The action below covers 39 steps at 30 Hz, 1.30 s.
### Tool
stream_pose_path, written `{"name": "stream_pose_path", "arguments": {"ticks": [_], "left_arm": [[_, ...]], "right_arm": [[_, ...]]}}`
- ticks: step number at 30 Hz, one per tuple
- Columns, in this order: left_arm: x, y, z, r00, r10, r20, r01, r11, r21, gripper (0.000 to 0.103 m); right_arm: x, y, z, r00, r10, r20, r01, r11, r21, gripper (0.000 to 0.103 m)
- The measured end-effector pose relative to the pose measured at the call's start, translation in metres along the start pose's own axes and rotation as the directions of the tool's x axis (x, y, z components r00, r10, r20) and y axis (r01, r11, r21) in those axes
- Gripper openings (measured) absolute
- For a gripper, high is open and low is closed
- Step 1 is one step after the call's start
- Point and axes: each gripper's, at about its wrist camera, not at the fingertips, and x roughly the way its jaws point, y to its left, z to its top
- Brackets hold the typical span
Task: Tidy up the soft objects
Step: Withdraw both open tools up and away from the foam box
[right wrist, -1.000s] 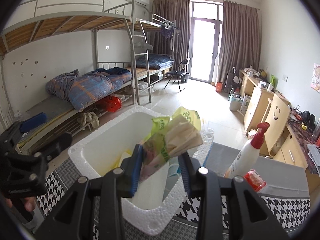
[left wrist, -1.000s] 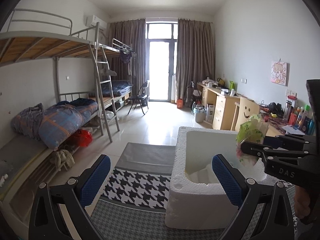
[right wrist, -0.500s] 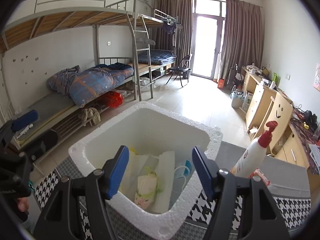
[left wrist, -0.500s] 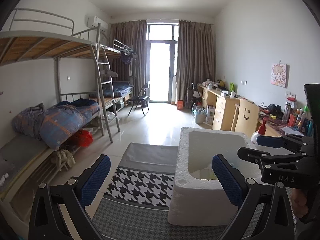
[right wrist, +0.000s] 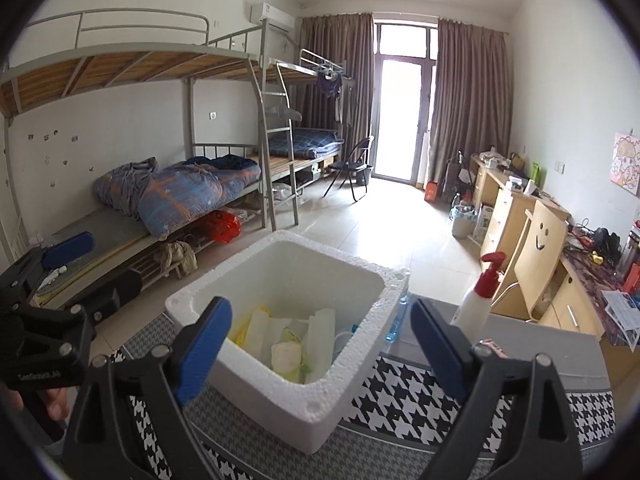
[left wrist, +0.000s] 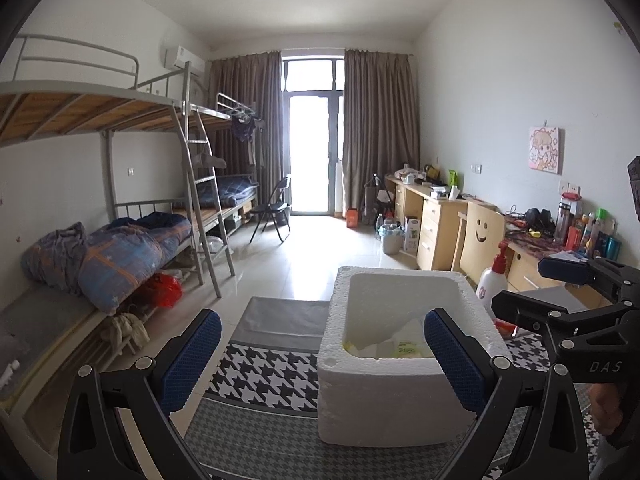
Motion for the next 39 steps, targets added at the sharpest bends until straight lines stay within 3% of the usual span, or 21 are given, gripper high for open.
{"name": "stream_pose_path", "arguments": {"ticks": [6,12,31,39], "left_arm": [[-0.015,-0.005,0.000,1.000,-0.022,0.015,0.022,1.000,0.004,0.102],[-0.031,-0.016,0.002,0.998,-0.052,0.036,0.051,0.998,0.021,0.102],[-0.096,-0.045,-0.009,0.980,-0.162,0.115,0.155,0.985,0.069,0.102],[-0.120,-0.052,-0.020,0.977,-0.157,0.145,0.147,0.986,0.081,0.102]], "right_arm": [[-0.019,0.001,-0.003,1.000,-0.010,0.022,0.010,1.000,0.012,0.094],[-0.043,0.002,-0.010,0.996,-0.054,0.067,0.053,0.998,0.017,0.101],[-0.120,-0.004,-0.045,0.982,-0.106,0.156,0.095,0.992,0.078,0.101],[-0.150,0.003,-0.061,0.970,-0.133,0.203,0.120,0.990,0.074,0.101]]}}
